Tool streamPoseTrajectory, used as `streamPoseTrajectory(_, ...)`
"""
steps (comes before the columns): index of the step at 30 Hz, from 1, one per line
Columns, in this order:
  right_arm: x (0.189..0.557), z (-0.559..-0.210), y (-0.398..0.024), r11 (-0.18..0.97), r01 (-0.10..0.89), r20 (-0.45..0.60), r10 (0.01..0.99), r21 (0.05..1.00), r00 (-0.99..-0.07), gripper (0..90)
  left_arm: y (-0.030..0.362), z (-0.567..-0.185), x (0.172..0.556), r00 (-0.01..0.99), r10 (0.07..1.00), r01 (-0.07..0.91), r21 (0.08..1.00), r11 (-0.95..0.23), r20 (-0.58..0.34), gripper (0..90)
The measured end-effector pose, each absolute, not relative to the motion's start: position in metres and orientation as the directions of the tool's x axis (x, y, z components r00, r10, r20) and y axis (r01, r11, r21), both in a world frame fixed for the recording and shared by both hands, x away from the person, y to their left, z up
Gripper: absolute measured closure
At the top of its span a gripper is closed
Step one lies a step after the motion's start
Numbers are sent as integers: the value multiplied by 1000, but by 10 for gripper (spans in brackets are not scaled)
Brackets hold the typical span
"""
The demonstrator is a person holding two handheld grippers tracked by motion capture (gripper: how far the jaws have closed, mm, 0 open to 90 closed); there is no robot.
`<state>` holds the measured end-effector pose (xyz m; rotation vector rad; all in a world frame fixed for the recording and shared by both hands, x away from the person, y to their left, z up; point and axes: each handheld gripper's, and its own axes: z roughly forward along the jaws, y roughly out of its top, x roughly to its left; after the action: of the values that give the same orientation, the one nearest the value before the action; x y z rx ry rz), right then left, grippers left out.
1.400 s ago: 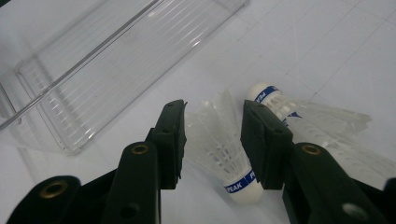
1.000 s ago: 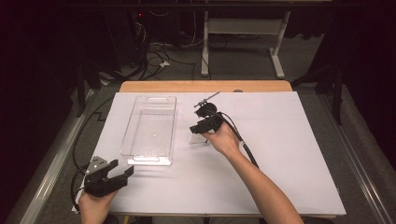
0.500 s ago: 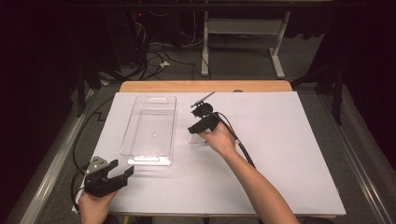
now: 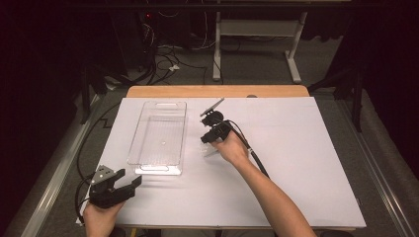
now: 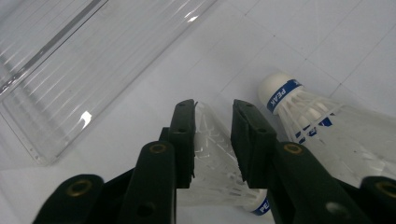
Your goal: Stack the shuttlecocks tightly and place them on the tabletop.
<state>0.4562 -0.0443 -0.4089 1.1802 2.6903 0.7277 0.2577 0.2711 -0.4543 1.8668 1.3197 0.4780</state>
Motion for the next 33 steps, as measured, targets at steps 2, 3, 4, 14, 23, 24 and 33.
streamPoseTrajectory(2, 455, -408, -44, 593, 650, 74, 709, 475, -701, 766, 271, -454, 258, 389, 912, 616, 773, -152, -131, 321)
streamPoseTrajectory(3, 454, -408, -43, 592, 649, 72, 710, 478, -701, 784, 271, -454, 258, 389, 912, 617, 772, -152, -131, 321)
streamPoseTrajectory(4, 453, -407, -43, 600, 637, 65, 701, 485, -710, 804, 271, -454, 258, 389, 912, 616, 773, -152, -131, 321)
streamPoseTrajectory(14, 446, -400, -49, 622, 613, 28, 691, 487, -723, 887, 271, -454, 258, 388, 911, 618, 772, -148, -136, 321)
streamPoseTrajectory(23, 437, -396, -65, 615, 601, 37, 682, 511, -730, 890, 272, -454, 258, 389, 911, 620, 771, -148, -138, 321)
streamPoseTrajectory(24, 436, -396, -67, 610, 599, 38, 683, 519, -730, 890, 272, -454, 258, 389, 911, 620, 770, -147, -139, 322)
streamPoseTrajectory(33, 429, -395, -82, 581, 600, 64, 687, 549, -724, 890, 272, -454, 258, 387, 911, 621, 770, -145, -140, 322)
